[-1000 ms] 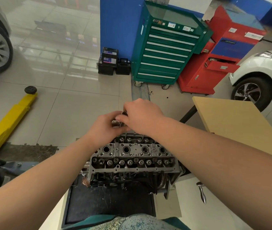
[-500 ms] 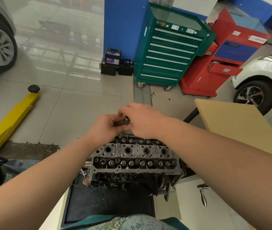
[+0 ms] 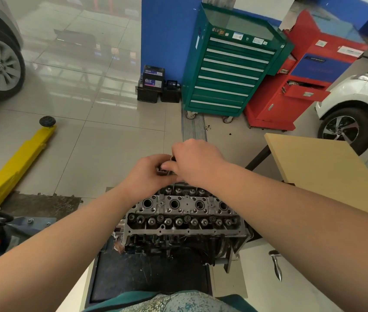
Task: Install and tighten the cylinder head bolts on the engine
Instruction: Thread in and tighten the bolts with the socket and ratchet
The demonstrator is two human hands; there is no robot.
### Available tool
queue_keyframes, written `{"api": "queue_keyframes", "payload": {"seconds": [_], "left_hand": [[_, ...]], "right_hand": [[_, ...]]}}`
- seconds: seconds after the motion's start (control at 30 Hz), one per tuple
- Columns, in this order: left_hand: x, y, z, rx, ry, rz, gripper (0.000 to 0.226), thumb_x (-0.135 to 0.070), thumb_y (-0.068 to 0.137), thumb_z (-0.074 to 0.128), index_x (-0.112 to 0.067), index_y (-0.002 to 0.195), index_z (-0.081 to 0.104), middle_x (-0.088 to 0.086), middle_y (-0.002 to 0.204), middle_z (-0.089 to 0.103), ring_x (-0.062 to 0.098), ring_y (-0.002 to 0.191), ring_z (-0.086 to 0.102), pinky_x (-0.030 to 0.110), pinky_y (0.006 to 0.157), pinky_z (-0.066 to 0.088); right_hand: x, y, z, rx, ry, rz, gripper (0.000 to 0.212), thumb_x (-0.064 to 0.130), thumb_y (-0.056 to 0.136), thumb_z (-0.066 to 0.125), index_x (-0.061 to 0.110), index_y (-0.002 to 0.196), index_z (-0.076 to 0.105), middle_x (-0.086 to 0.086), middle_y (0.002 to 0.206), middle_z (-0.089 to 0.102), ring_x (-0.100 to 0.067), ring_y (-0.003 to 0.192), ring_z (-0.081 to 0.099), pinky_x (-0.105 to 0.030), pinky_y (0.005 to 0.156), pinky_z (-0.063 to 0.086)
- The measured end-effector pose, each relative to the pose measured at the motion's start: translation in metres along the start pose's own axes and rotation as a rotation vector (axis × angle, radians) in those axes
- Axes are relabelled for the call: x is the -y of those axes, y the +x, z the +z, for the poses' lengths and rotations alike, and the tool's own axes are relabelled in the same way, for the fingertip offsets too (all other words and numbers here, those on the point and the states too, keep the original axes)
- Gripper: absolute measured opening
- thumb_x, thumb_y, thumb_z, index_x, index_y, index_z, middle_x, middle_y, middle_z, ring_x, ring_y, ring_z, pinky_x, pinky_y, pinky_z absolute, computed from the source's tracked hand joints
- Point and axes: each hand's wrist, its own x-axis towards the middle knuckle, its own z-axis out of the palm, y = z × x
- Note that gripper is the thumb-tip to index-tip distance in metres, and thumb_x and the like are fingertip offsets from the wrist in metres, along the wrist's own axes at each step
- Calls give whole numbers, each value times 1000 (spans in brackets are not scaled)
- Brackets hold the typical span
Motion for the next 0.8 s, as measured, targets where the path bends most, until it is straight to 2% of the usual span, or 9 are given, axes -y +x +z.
{"api": "queue_keyframes", "payload": {"seconds": [0.1, 0.2, 0.27, 0.37, 0.5, 0.57, 0.67, 0.73, 0.8], "left_hand": [[5, 5, 1, -80, 110, -34, 16, -7, 79, 79, -22, 85, 73, -3, 79, 74, 12, 75, 67, 34, 67, 53], [10, 6, -3, -28, 34, -59, 9, -12, 89, 80, -19, 94, 76, 9, 87, 77, 29, 84, 71, 40, 78, 59], [8, 3, -4, 57, -47, -3, 15, -19, 92, 79, -33, 94, 73, -2, 86, 77, 13, 79, 71, 22, 74, 55], [9, 3, -2, 25, -14, 6, 22, -23, 82, 88, -35, 85, 70, -13, 83, 74, 0, 79, 68, 15, 74, 53], [15, 9, -6, 10, 87, -29, 13, -9, 84, 78, -14, 78, 68, 0, 67, 66, 5, 58, 51, 32, 61, 45], [17, 8, -10, 111, -3, -40, 6, -13, 93, 77, -16, 92, 71, 3, 83, 74, 16, 75, 65, 39, 74, 53], [15, 4, -10, 173, -64, -42, 14, -23, 92, 80, -28, 103, 74, -6, 101, 78, 17, 101, 72, 37, 94, 54], [19, 3, -9, 94, -28, -41, 17, -20, 89, 83, -34, 95, 74, -13, 90, 77, 4, 89, 71, 35, 84, 54], [25, 2, -8, 67, 11, -25, 21, -16, 93, 77, -36, 90, 72, -17, 85, 76, 1, 80, 69, 31, 77, 50]], "right_hand": [[3, -1, 1, -19, 57, -54, 45, 65, 94, 57, 21, 108, 55, 0, 93, 62, -27, 89, 60, -41, 69, 53], [-3, -3, -4, 14, 99, -158, 31, 40, 96, 63, 24, 121, 55, 0, 107, 64, -29, 99, 63, -44, 75, 55], [-4, -2, -4, -10, 16, -100, 26, 46, 100, 58, 21, 106, 58, 1, 87, 56, -30, 90, 62, -38, 62, 46], [2, 2, -2, -57, -104, 0, 54, 73, 98, 39, 23, 81, 51, 4, 69, 42, -26, 72, 51, -32, 50, 30], [0, -1, -5, -22, 67, -137, 32, 51, 95, 60, 25, 113, 54, 0, 99, 64, -28, 91, 62, -42, 70, 54], [1, 0, -6, -20, 42, -82, 23, 44, 96, 63, 23, 103, 57, -1, 91, 61, -28, 86, 62, -39, 64, 50], [8, 3, -3, -82, -127, 70, 52, 66, 99, 45, 22, 72, 44, 2, 69, 45, -21, 60, 46, -31, 50, 32], [8, 3, 2, -113, -67, 25, 49, 69, 97, 44, 21, 88, 53, 2, 78, 55, -22, 68, 53, -34, 55, 41], [5, 1, -1, -33, 79, -79, 34, 51, 96, 60, 23, 114, 55, 0, 103, 64, -26, 92, 62, -40, 68, 50]]}}
